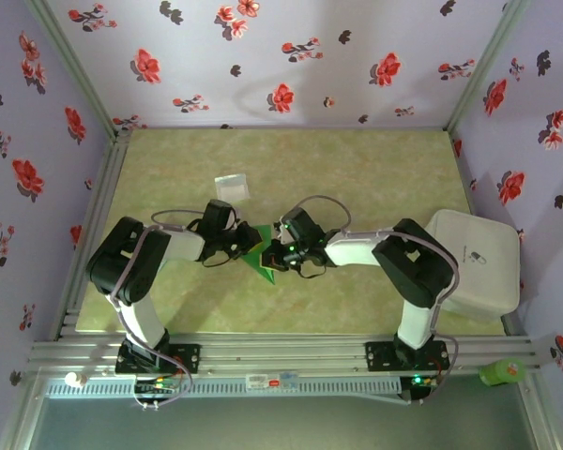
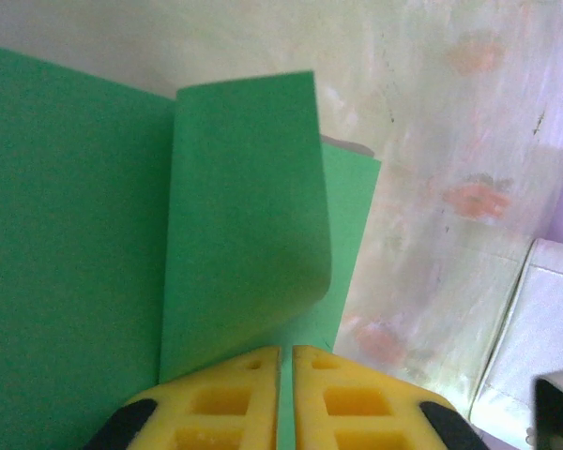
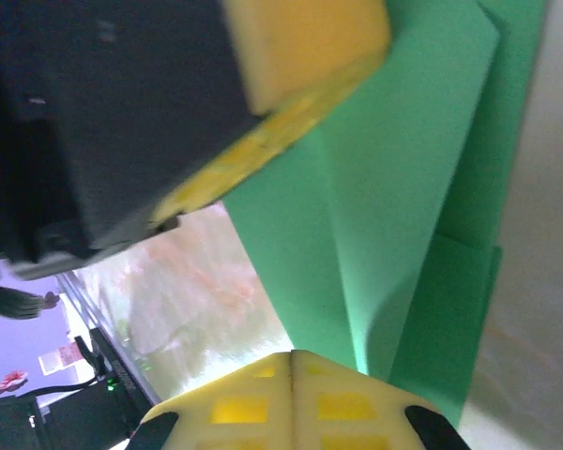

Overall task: Fold a paper plane with a square sheet of paper (pick it up from the middle)
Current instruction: Fourth fold the wing at the center of the table.

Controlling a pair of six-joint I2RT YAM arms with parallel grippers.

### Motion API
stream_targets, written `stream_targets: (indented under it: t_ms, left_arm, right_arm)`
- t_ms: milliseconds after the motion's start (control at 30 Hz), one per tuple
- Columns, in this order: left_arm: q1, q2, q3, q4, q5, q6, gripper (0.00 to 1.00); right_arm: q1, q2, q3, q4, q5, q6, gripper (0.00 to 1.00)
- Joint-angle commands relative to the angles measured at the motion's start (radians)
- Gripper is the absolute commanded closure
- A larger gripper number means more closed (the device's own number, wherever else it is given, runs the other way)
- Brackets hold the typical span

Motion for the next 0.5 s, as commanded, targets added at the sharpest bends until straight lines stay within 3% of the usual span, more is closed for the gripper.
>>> stream_targets:
  t_ms: [0,467]
  left_arm:
    - [-0.009,0.036,-0.013,-0.074,-0.035,0.028,0.87]
    - [-0.009,0.039,-0.008,-0.077,-0.035,0.029,0.87]
  right_arm:
    - [0.009,0.023,0.002,-0.034,0.011,-0.002,0.95]
    - [0.012,-0.017,-0.084,-0.025,0.019,-0.003,0.94]
